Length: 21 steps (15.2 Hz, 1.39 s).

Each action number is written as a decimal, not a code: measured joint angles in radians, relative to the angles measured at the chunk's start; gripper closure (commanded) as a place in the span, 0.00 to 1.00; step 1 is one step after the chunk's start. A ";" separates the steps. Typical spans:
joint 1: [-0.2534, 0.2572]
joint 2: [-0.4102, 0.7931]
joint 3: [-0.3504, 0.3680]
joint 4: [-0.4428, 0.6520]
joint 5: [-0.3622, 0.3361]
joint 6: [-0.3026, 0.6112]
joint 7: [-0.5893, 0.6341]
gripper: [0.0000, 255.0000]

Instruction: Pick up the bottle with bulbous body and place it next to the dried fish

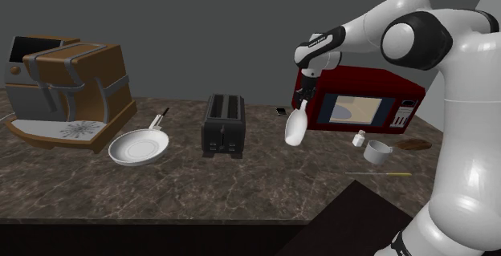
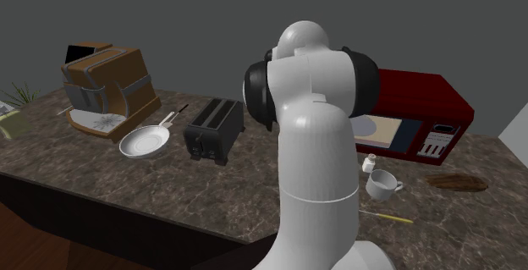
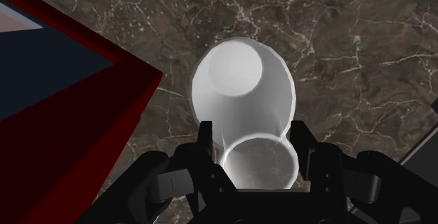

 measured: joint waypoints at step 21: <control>-0.034 -0.167 -0.049 0.033 -0.054 -0.196 -0.051 1.00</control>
